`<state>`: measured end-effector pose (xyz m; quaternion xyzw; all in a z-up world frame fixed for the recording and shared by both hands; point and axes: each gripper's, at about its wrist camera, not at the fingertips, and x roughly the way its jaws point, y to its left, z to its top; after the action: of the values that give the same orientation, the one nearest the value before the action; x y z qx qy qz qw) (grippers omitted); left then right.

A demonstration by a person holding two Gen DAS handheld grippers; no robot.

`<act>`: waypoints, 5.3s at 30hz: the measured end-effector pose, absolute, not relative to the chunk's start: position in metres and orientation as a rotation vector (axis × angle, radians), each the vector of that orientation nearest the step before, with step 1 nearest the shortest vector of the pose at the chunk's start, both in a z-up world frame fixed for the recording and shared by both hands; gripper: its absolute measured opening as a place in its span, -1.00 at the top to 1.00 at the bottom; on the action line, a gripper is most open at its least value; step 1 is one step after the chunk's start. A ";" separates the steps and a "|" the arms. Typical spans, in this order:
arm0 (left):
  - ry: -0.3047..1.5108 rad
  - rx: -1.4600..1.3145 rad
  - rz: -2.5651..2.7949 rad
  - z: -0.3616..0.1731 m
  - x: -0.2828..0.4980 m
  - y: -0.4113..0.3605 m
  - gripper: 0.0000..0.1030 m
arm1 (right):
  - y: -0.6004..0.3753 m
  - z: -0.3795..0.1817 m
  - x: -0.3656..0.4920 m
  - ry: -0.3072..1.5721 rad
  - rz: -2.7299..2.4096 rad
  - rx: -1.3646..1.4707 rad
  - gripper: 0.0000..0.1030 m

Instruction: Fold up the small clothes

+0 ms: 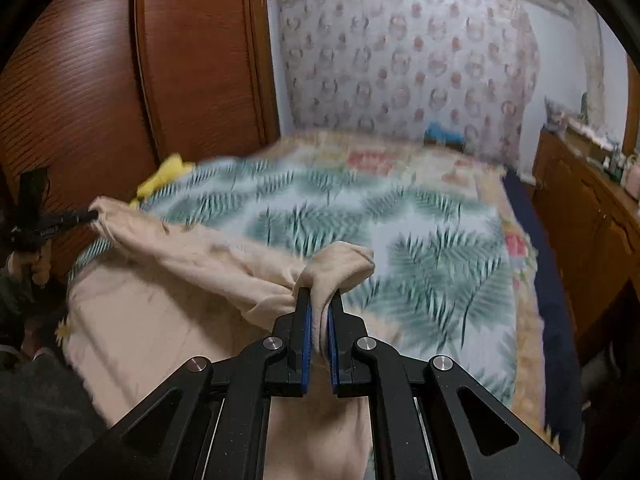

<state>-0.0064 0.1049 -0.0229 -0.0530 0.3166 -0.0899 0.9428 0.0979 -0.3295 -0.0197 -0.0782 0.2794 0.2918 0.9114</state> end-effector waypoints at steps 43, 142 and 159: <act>0.865 -0.007 -0.163 -0.065 0.072 0.115 -0.42 | -0.331 -0.064 0.147 0.749 0.455 -0.152 0.00; 0.029 0.127 -0.082 0.338 0.003 0.102 0.87 | -0.328 0.404 -0.025 0.060 0.347 -0.321 0.83; 0.496 0.092 -0.046 0.091 0.287 0.104 0.87 | -0.264 0.209 0.303 0.544 0.368 -0.302 0.83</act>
<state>0.2873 0.1040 0.0912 0.0455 0.2453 -0.0228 0.9681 0.3032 -0.2636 0.2090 -0.1478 0.2660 0.1800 0.9354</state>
